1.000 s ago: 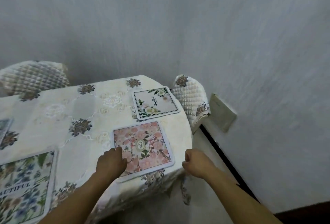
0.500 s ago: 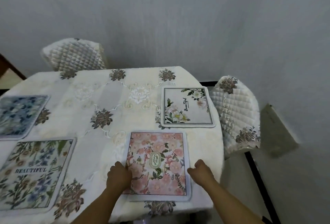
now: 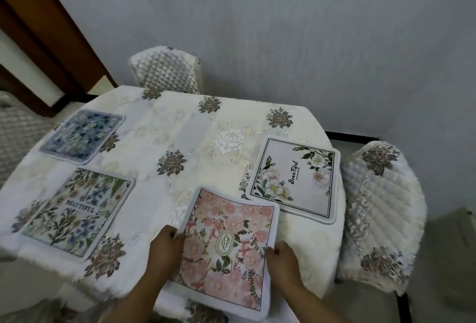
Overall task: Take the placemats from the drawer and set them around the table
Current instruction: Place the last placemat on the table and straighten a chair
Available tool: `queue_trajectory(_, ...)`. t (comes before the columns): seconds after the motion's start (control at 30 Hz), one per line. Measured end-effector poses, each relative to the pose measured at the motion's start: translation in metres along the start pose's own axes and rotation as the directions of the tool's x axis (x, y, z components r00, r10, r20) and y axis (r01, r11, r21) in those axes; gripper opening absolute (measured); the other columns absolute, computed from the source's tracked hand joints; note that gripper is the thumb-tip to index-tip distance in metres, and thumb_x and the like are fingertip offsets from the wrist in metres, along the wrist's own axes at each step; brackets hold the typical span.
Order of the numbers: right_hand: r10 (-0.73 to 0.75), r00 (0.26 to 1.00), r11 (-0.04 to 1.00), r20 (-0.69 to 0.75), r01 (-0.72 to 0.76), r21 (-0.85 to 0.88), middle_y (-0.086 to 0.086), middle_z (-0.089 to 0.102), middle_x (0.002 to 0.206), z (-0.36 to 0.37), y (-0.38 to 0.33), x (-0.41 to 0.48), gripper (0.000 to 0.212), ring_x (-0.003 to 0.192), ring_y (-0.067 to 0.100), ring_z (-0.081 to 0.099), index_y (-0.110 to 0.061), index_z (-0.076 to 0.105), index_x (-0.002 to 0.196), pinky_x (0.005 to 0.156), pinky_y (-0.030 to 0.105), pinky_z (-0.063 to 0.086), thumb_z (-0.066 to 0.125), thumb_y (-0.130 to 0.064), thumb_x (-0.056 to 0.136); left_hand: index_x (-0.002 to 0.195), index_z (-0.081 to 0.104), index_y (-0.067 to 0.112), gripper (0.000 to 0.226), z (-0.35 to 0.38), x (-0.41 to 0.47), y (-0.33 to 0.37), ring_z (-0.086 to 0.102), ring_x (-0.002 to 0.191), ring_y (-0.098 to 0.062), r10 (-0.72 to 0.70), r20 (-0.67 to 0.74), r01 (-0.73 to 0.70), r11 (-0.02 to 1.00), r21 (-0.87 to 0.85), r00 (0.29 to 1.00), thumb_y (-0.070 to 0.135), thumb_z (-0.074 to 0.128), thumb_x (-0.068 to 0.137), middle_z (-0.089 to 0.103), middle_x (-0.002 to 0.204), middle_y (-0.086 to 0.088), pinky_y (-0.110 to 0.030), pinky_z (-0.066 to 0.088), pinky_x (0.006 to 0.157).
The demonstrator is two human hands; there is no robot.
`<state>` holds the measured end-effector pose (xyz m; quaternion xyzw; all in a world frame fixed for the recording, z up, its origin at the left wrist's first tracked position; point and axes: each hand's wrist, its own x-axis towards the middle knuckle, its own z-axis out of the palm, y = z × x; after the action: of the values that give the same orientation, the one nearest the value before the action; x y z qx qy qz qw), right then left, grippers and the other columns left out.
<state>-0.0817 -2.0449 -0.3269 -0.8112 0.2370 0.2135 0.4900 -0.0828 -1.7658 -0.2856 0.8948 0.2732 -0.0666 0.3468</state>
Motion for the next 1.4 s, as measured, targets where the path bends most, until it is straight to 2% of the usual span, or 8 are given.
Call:
queue_trajectory(0.33, -0.126, 0.976, 0.987, -0.176, 0.142, 0.079, 0.003, 0.044, 0.064, -0.075, -0.011, -0.042, 0.029, 0.057, 0.016, 0.041, -0.016, 0.042, 0.071, 0.054, 0.031, 0.03, 0.056, -0.024, 0.094, 0.076, 0.056, 0.024, 0.018, -0.031, -0.033, 0.04, 0.059, 0.062, -0.011, 0.203, -0.076, -0.207, 0.976, -0.059, 0.976, 0.032, 0.061, 0.091, 0.064, 0.066, 0.004, -0.027, 0.04, 0.051)
queue_trajectory(0.57, -0.099, 0.914, 0.966, -0.393, 0.183, 0.182, 0.008, 0.072, 0.077, -0.188, -0.007, -0.073, 0.018, 0.069, 0.026, 0.069, -0.009, 0.063, 0.085, 0.06, 0.035, 0.053, 0.057, -0.025, 0.091, 0.08, 0.059, 0.023, 0.017, 0.007, -0.062, 0.139, 0.059, 0.068, -0.012, 0.375, 0.068, -0.371, 0.926, -0.072, 0.924, 0.033, 0.057, 0.093, 0.065, 0.075, 0.002, -0.027, 0.038, 0.053)
queue_trajectory(0.7, -0.121, 0.864, 0.953, -0.489, 0.239, 0.188, 0.022, 0.07, 0.083, -0.264, 0.009, -0.068, 0.022, 0.066, 0.027, 0.063, 0.0, 0.061, 0.084, 0.061, 0.036, 0.05, 0.061, -0.022, 0.088, 0.076, 0.058, 0.021, 0.02, 0.036, -0.091, 0.202, 0.057, 0.065, -0.011, 0.475, 0.074, -0.471, 0.879, -0.071, 0.877, 0.03, 0.059, 0.093, 0.063, 0.07, 0.002, -0.027, 0.036, 0.052)
queue_trajectory(0.8, -0.107, 0.845, 0.943, -0.525, 0.253, 0.215, 0.026, 0.068, 0.085, -0.321, 0.024, -0.055, 0.029, 0.073, 0.039, 0.067, 0.005, 0.057, 0.085, 0.067, 0.05, 0.057, 0.063, -0.024, 0.089, 0.072, 0.056, 0.022, 0.022, 0.065, -0.11, 0.251, 0.056, 0.062, -0.009, 0.514, 0.049, -0.508, 0.855, -0.1, 0.856, 0.029, 0.062, 0.091, 0.062, 0.065, 0.003, -0.026, 0.035, 0.051)
queue_trajectory(0.87, -0.106, 0.831, 0.943, -0.546, 0.259, 0.211, 0.023, 0.069, 0.08, -0.362, 0.037, -0.043, 0.03, 0.065, 0.031, 0.067, 0.003, 0.059, 0.084, 0.06, 0.044, 0.057, 0.063, -0.026, 0.088, 0.069, 0.056, 0.02, 0.023, 0.092, -0.123, 0.284, 0.055, 0.059, -0.009, 0.532, 0.03, -0.526, 0.843, -0.114, 0.846, 0.028, 0.063, 0.09, 0.06, 0.062, 0.003, -0.026, 0.035, 0.051)
queue_trajectory(0.93, -0.131, 0.823, 0.95, -0.552, 0.263, 0.166, 0.013, 0.07, 0.07, -0.405, 0.05, -0.028, 0.027, 0.054, 0.017, 0.061, -0.004, 0.061, 0.078, 0.05, 0.028, 0.048, 0.064, -0.029, 0.088, 0.069, 0.057, 0.022, 0.023, 0.122, -0.135, 0.314, 0.056, 0.058, -0.009, 0.538, 0.011, -0.534, 0.838, -0.109, 0.843, 0.028, 0.065, 0.089, 0.061, 0.061, 0.003, -0.026, 0.035, 0.05)
queue_trajectory(1.1, -0.213, 0.826, 0.935, -0.521, 0.327, 0.136, -0.008, 0.06, 0.05, -0.501, 0.058, 0.006, 0.024, 0.04, -0.003, 0.054, -0.018, 0.057, 0.066, 0.035, 0.012, 0.036, 0.065, -0.024, 0.088, 0.071, 0.059, 0.024, 0.02, 0.184, -0.162, 0.374, 0.06, 0.061, -0.011, 0.472, -0.022, -0.471, 0.874, -0.12, 0.881, 0.03, 0.065, 0.089, 0.064, 0.064, 0.004, -0.027, 0.038, 0.051)
queue_trajectory(1.4, -0.349, 0.871, 0.916, -0.346, 0.395, 0.071, 0.009, 0.069, 0.068, -0.556, 0.0, 0.107, 0.023, 0.059, 0.019, 0.063, -0.006, 0.06, 0.075, 0.054, 0.029, 0.046, 0.065, -0.025, 0.087, 0.072, 0.06, 0.023, 0.019, 0.202, -0.147, 0.428, 0.059, 0.061, -0.012, 0.337, -0.141, -0.352, 0.931, -0.098, 0.931, 0.028, 0.065, 0.09, 0.064, 0.065, 0.003, -0.025, 0.038, 0.051)
